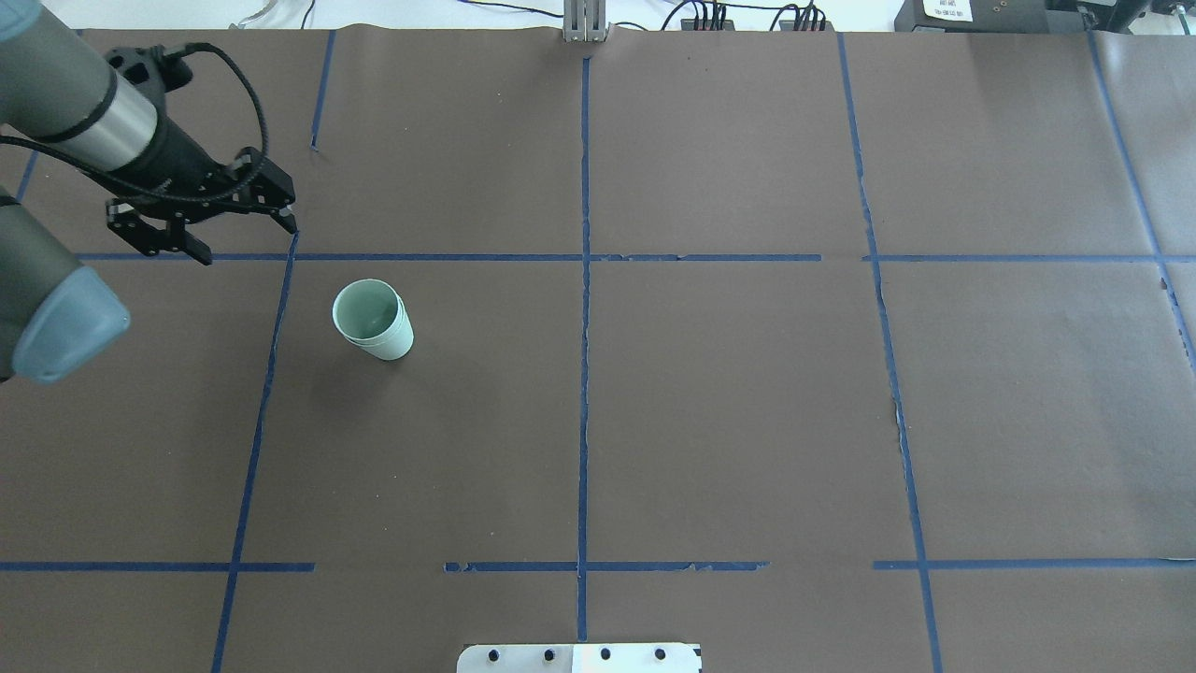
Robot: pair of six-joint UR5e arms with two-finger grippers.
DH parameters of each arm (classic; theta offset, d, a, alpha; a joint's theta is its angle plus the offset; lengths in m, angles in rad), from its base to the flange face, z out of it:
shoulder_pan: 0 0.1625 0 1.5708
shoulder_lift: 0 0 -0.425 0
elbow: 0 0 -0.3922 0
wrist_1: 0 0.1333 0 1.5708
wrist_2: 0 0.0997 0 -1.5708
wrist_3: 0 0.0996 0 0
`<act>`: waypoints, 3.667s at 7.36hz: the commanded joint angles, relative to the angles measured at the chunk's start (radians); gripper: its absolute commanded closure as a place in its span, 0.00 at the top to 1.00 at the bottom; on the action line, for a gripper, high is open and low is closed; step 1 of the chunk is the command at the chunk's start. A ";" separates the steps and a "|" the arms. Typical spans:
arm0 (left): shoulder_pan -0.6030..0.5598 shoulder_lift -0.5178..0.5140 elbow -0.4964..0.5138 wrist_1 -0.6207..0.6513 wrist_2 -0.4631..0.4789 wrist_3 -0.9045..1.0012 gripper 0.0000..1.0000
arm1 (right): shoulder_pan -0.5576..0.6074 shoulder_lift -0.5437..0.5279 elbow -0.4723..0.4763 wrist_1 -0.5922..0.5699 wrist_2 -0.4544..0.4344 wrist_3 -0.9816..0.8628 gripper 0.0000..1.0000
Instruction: Stack cups
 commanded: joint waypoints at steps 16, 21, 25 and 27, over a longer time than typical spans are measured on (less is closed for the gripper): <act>-0.517 0.348 0.288 -0.072 -0.072 0.999 1.00 | 0.000 0.000 0.000 0.001 0.000 0.000 1.00; -0.517 0.338 0.279 -0.058 -0.065 0.999 1.00 | 0.000 0.000 0.000 0.001 0.000 0.000 1.00; -0.517 0.341 0.282 -0.061 -0.063 1.073 1.00 | 0.000 0.000 0.001 0.001 0.000 0.000 1.00; -0.517 0.339 0.286 -0.063 -0.063 1.092 1.00 | 0.000 0.000 0.000 0.000 0.000 0.000 1.00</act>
